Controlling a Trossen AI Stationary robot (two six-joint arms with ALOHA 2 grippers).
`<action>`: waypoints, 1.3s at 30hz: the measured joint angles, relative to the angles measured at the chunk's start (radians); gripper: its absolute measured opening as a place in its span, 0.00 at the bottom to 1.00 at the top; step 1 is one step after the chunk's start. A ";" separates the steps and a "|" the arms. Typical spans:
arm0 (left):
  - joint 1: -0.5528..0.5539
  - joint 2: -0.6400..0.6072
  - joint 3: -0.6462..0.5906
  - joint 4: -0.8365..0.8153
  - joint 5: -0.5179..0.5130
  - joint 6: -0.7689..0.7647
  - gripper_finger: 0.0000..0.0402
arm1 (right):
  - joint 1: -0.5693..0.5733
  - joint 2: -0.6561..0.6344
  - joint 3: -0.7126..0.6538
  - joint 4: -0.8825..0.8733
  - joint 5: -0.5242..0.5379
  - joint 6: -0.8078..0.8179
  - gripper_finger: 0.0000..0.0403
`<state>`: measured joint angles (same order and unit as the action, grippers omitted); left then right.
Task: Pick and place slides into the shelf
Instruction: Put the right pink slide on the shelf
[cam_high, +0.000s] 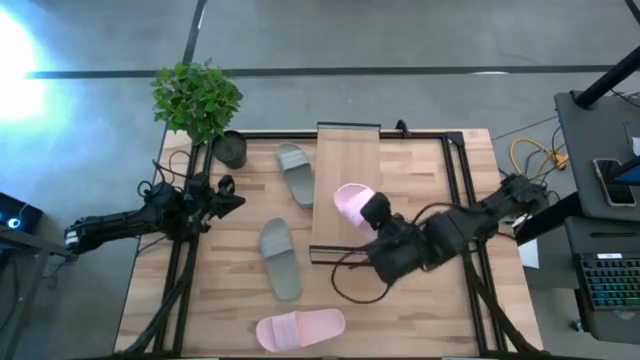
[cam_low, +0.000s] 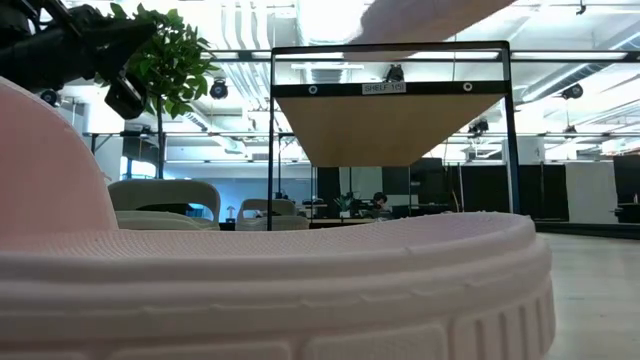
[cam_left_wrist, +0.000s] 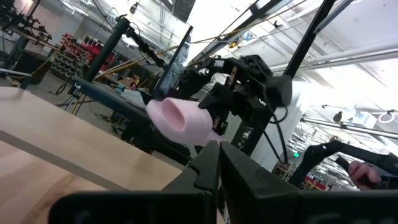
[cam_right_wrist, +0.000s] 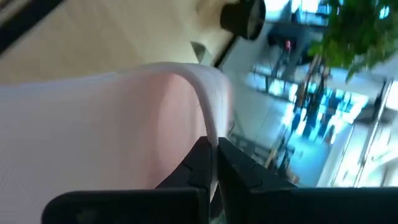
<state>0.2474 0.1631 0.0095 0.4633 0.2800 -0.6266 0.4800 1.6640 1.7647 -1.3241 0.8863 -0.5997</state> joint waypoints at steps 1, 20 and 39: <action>0.000 0.000 0.000 0.000 0.000 0.019 0.00 | -0.019 -0.021 -0.031 0.067 -0.016 -0.092 0.02; 0.000 -0.006 0.003 0.000 -0.038 0.067 0.00 | -0.534 -0.150 -0.318 0.733 -0.397 -0.713 0.02; 0.000 -0.013 0.004 0.036 -0.185 0.066 0.00 | -0.697 -0.131 -0.465 0.769 -0.592 -0.580 0.11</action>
<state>0.2474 0.1505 0.0139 0.4995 0.0952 -0.5606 -0.2169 1.5329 1.2995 -0.5553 0.2943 -1.1797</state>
